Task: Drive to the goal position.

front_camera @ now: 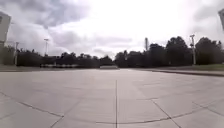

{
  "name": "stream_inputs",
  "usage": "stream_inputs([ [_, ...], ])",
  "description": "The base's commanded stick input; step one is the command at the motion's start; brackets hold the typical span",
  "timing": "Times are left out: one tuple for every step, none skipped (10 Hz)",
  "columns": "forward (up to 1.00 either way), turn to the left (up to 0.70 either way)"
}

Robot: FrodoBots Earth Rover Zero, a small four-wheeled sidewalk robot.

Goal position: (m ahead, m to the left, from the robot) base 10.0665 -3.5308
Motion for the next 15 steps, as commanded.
stream_inputs([
  [0.70,0.00],
  [0.70,0.00],
  [0.70,0.00],
  [0.70,0.00],
  [0.70,0.00],
  [0.70,0.00],
  [0.65,0.00],
  [0.34,0.00],
  [0.09,0.00],
  [0.03,0.00],
  [0.13,0.00],
  [0.41,0.00],
  [0.70,0.00],
  [0.70,0.00],
  [0.70,0.00],
])
